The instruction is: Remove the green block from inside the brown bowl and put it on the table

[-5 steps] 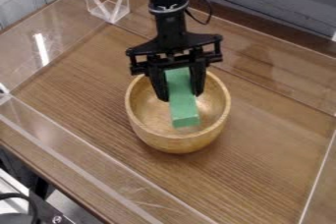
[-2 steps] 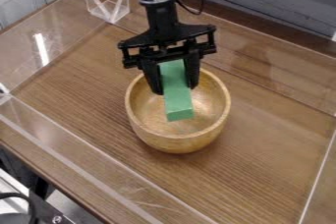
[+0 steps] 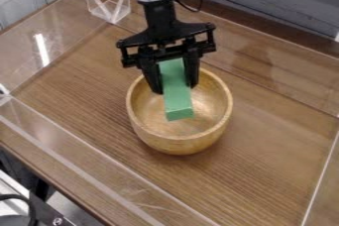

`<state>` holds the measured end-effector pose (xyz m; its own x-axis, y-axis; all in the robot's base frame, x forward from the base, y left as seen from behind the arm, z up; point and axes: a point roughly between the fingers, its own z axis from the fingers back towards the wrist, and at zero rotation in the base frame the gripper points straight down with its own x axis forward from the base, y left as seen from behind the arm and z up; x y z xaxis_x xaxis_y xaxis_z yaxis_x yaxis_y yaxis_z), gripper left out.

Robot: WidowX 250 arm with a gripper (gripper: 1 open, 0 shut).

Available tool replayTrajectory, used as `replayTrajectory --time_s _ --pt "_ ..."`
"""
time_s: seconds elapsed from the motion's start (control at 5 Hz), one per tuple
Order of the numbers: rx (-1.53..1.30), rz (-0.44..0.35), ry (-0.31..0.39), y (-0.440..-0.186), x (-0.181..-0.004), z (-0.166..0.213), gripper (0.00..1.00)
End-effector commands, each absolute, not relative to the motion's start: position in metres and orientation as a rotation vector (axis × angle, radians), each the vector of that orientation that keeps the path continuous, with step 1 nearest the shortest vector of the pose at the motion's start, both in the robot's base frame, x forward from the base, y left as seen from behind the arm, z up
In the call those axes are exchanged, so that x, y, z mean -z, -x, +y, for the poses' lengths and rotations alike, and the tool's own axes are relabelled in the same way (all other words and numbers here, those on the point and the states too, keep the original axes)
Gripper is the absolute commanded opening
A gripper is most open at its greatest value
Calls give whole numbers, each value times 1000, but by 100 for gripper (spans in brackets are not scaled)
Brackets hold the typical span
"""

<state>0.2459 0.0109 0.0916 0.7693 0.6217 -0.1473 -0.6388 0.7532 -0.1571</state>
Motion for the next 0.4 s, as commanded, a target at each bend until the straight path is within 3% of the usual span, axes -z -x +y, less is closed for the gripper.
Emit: replayTrajectory --time_s 0.0,0.2 --pt "-689 14 220 -249 -109 15 0" --pt "-685 10 224 -249 -108 15 0"
